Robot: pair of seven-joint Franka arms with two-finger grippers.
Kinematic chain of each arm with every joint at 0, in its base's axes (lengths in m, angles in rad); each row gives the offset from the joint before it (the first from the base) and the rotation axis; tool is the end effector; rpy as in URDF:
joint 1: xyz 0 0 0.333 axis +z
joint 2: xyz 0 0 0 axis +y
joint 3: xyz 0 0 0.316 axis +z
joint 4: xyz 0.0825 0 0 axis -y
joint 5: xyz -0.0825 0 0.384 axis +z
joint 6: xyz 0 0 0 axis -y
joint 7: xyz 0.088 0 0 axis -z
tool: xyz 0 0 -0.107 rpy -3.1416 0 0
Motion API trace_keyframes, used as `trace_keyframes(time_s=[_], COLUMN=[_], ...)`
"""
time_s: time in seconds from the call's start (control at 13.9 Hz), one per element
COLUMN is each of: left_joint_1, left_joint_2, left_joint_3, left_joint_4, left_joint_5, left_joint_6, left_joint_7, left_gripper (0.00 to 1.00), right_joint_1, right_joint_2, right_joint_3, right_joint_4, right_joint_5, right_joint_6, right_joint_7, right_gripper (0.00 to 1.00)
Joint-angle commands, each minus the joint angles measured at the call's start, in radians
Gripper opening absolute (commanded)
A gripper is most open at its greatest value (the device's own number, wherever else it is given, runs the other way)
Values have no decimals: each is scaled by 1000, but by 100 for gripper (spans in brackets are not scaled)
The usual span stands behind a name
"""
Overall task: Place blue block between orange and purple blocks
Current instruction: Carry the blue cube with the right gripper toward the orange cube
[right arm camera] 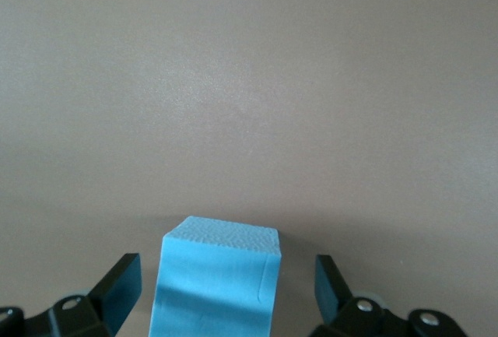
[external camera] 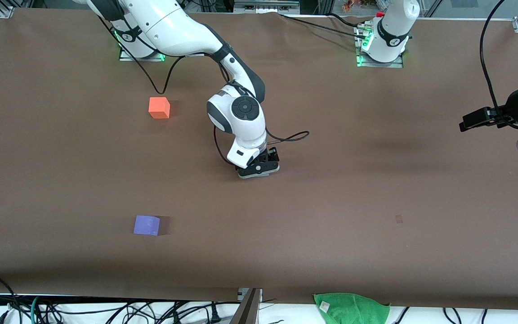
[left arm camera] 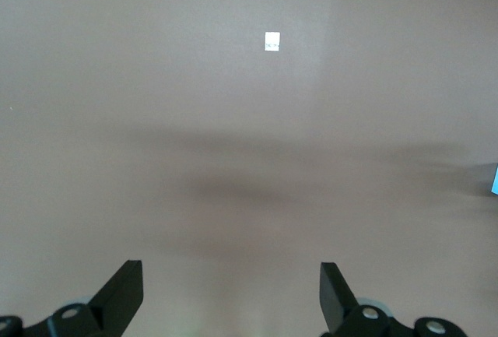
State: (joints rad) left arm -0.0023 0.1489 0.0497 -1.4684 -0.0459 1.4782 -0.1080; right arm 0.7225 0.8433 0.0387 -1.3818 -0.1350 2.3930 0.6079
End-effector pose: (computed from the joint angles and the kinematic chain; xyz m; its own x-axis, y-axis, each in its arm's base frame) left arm 0.5878 0.0205 0.5798 0.9784 0.1505 -0.1417 0.1553 -0.9876 0.0233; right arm 0.5486 0.5121 0.2228 0.9586 0.2207 0.1800 0.2296 -0.9728 -0.0301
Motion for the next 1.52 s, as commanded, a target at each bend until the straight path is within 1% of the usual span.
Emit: trace_keyframes(time_s=[0.0,0.29,0.51,0.72,0.79,0.87,1.08,1.15,1.3,1.44], left_joint_1=[13,13,13,15,15,15,21,27,27,27], left_joint_2=[0,0,0,6,6,6,8,8,8,8], left_joint_3=[-13,-13,-13,-13,-13,-13,-11,-13,-13,-13], left_joint_4=[7,7,7,7,7,7,5,5,7,5], left_joint_5=[12,12,12,12,12,12,12,11,9,11], left_joint_6=[-6,-6,-6,-6,-6,-6,-6,-6,-6,-6], left_joint_7=[24,22,24,25,25,25,24,24,24,24], left_gripper=[100,100,100,100,100,100,100,100,100,100], right_joint_1=[-3,2,2,2,2,2,-21,-41,-75,-154], right_joint_2=[-6,9,65,69,69,68,57,42,-10,-91], right_joint_3=[1,3,3,3,3,3,1,3,3,4], right_joint_4=[6,9,61,56,56,56,58,61,58,18], right_joint_5=[-20,-17,-14,-21,-23,-23,-14,-12,-6,12], right_joint_6=[-15,-2,34,34,32,31,-3,-38,-142,-263], right_joint_7=[-32,-22,-22,-23,-23,-28,-43,-51,-136,-285], right_gripper=[99,99,99,99,94,80,17,1,0,0])
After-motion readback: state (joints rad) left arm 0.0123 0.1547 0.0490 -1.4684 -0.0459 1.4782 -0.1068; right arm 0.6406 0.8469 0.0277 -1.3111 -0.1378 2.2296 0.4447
